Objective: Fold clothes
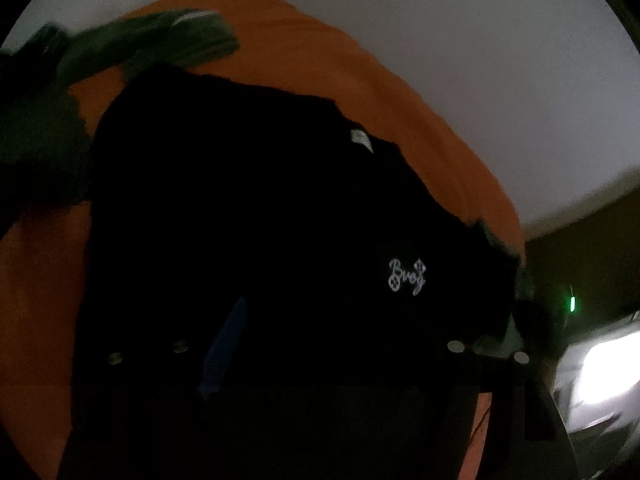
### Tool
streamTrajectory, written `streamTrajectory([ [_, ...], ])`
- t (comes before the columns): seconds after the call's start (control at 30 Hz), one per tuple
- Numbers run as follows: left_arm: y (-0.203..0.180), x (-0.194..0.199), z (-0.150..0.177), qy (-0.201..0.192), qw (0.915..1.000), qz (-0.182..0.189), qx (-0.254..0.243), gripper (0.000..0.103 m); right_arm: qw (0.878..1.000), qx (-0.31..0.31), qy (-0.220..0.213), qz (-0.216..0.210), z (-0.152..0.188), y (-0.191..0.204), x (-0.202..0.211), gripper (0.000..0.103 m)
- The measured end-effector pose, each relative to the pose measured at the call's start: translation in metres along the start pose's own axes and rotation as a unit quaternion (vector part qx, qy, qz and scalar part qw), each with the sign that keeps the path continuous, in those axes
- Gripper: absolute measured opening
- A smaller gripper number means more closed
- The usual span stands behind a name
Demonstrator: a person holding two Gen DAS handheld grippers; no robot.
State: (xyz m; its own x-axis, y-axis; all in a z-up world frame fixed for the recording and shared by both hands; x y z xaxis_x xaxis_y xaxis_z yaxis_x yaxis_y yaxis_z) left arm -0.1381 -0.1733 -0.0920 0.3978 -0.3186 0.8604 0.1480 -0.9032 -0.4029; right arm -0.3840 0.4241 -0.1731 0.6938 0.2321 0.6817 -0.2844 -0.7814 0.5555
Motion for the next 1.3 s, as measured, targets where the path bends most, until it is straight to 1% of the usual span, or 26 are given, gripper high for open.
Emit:
streamTrajectory([
  [0.03, 0.002, 0.000, 0.001, 0.000, 1.0000, 0.005, 0.006, 0.075, 1.000, -0.009, -0.010, -0.003, 0.002, -0.006, 0.011, 0.002],
  [0.13, 0.003, -0.006, 0.000, 0.010, 0.9999, 0.004, 0.005, 0.075, 0.999, -0.033, -0.001, -0.021, 0.012, -0.023, 0.025, 0.002],
  [0.2, 0.001, -0.009, -0.001, 0.012, 0.9999, 0.003, -0.001, 0.075, 0.999, -0.017, 0.009, -0.026, 0.014, -0.022, 0.022, 0.002],
  [0.37, -0.003, -0.016, -0.003, 0.021, 0.9997, 0.004, -0.013, 0.075, 0.999, 0.002, -0.003, -0.039, 0.005, -0.007, 0.030, 0.002],
  [0.43, -0.003, -0.021, -0.001, 0.032, 0.9993, 0.007, -0.015, 0.075, 0.999, 0.025, -0.003, -0.048, 0.000, 0.008, 0.030, 0.002],
  [0.5, -0.001, -0.021, 0.000, 0.032, 0.9993, 0.006, -0.017, 0.075, 0.997, 0.051, -0.005, -0.049, -0.003, 0.027, 0.025, 0.002],
  [0.53, 0.000, -0.021, 0.000, 0.032, 0.9993, 0.006, -0.018, 0.075, 0.996, 0.071, -0.005, -0.049, -0.003, 0.040, 0.024, 0.002],
  [0.6, 0.002, -0.021, 0.001, 0.031, 0.9993, 0.005, -0.020, 0.075, 0.990, 0.135, -0.003, -0.046, 0.007, 0.079, 0.019, 0.002],
  [0.63, 0.002, -0.024, 0.002, 0.034, 0.9992, 0.005, -0.021, 0.075, 0.985, 0.166, -0.002, -0.044, 0.012, 0.098, 0.016, 0.002],
  [0.67, 0.003, -0.026, 0.003, 0.036, 0.9991, 0.005, -0.021, 0.075, 0.977, 0.212, 0.004, -0.036, 0.023, 0.119, 0.010, 0.002],
  [0.7, 0.003, -0.028, 0.003, 0.037, 0.9990, 0.005, -0.024, 0.075, 0.959, 0.284, 0.019, -0.018, 0.044, 0.146, -0.002, 0.002],
  [0.77, 0.002, -0.031, 0.005, 0.041, 0.9989, 0.005, -0.024, 0.075, 0.928, 0.370, 0.033, 0.014, 0.077, 0.175, -0.022, 0.002],
  [0.8, 0.001, -0.033, 0.006, 0.043, 0.9988, 0.005, -0.024, 0.075, 0.915, 0.401, 0.046, 0.021, 0.096, 0.186, -0.034, 0.003],
  [0.83, 0.000, -0.035, 0.007, 0.045, 0.9987, 0.008, -0.023, 0.075, 0.904, 0.421, 0.070, 0.016, 0.119, 0.196, -0.047, 0.003],
  [0.87, -0.002, -0.038, 0.008, 0.046, 0.9986, 0.010, -0.023, 0.075, 0.893, 0.440, 0.090, 0.018, 0.138, 0.201, -0.054, 0.005],
  [0.93, -0.007, -0.043, 0.009, 0.051, 0.9982, 0.011, -0.027, 0.075, 0.870, 0.475, 0.129, 0.022, 0.175, 0.211, -0.066, 0.026],
  [0.97, -0.010, -0.045, 0.009, 0.053, 0.9981, 0.012, -0.030, 0.075, 0.865, 0.485, 0.126, 0.023, 0.185, 0.214, -0.063, 0.031],
  [1.0, -0.013, -0.047, 0.009, 0.054, 0.9979, 0.013, -0.033, 0.075, 0.866, 0.486, 0.116, 0.022, 0.192, 0.215, -0.057, 0.043],
  [1.03, -0.017, -0.049, 0.008, 0.054, 0.9978, 0.015, -0.036, 0.075, 0.875, 0.472, 0.108, 0.015, 0.196, 0.211, -0.048, 0.054],
  [1.07, -0.021, -0.051, 0.008, 0.054, 0.9976, 0.016, -0.039, 0.075, 0.884, 0.457, 0.100, 0.008, 0.201, 0.207, -0.038, 0.057],
  [1.1, -0.025, -0.053, 0.008, 0.056, 0.9973, 0.018, -0.044, 0.075, 0.892, 0.441, 0.098, 0.003, 0.204, 0.198, -0.028, 0.059],
  [1.13, -0.031, -0.057, 0.007, 0.059, 0.9968, 0.019, -0.050, 0.075, 0.900, 0.424, 0.096, -0.002, 0.208, 0.188, -0.018, 0.059],
  [1.2, -0.041, -0.066, 0.007, 0.064, 0.9959, 0.019, -0.061, 0.075, 0.905, 0.415, 0.091, 0.011, 0.214, 0.166, -0.003, 0.059],
  [1.3, -0.070, -0.084, 0.010, 0.077, 0.9929, 0.031, -0.086, 0.075, 0.916, 0.388, 0.095, 0.031, 0.209, 0.121, 0.009, 0.059],
])
Point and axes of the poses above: each gripper's, at about its wrist camera, not at the fingertips, and x roughly against the way its jaws point, y to its left, z to its underside, the point moved 8 cm from there along -x, roughly the way its jaws point, and after that the axes turned 9 degrees about -z, right-handed, at the moved point
